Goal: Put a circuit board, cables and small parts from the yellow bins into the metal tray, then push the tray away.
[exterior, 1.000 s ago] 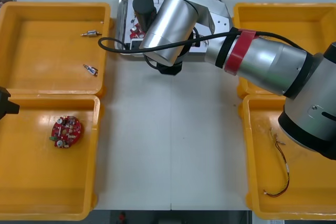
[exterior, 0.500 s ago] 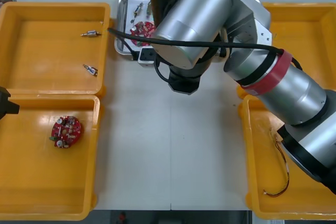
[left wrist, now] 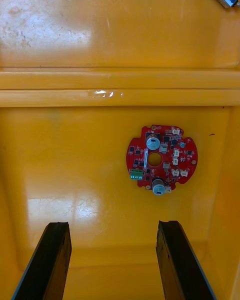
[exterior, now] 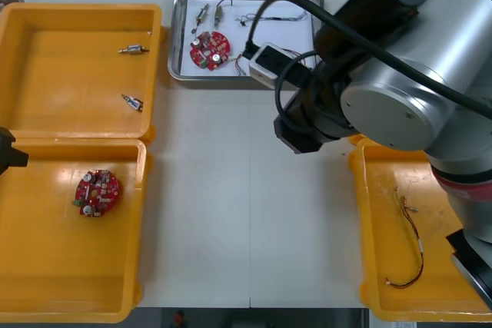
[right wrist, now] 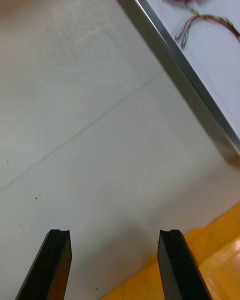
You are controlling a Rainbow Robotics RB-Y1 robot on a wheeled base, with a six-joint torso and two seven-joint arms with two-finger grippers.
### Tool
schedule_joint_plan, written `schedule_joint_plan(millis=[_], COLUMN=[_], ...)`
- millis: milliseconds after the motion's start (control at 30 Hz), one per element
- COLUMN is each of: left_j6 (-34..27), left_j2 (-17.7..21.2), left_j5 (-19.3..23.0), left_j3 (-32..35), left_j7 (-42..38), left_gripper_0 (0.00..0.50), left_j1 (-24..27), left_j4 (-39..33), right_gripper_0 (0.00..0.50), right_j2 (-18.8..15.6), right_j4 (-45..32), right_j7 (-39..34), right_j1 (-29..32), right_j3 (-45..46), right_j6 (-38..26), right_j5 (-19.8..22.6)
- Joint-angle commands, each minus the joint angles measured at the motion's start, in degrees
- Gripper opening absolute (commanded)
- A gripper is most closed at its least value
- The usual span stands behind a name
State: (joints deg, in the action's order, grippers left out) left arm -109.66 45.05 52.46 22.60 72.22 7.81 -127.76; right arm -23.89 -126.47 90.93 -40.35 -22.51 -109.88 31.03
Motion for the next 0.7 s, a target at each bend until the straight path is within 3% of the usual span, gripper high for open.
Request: schedule_joint_plan(millis=[33, 300, 700], left_j6=[-0.34, -0.34, -0.34], left_j2=[2.58, 2.58, 2.58], left_j5=[0.1, 0.1, 0.1], left_j3=[0.86, 0.86, 0.86], left_j7=[-0.15, -0.15, -0.15], left_gripper_0=[0.5, 0.5, 0.5], left_j1=[-1.22, -1.22, -1.22], left_j4=[-1.79, -1.79, -1.79], right_gripper_0=[0.5, 0.5, 0.5], right_j2=[-5.73, -9.68, -12.93], right_j4=[-5.63, -10.29, -16.27], right_j7=[-9.72, -19.38, -20.53], right_j1=[5.19, 12.49, 27.08], right_j3=[3.26, 12.32, 30.42], right_j6=[-0.12, -0.12, -0.12], right_j5=[0.44, 1.84, 4.39])
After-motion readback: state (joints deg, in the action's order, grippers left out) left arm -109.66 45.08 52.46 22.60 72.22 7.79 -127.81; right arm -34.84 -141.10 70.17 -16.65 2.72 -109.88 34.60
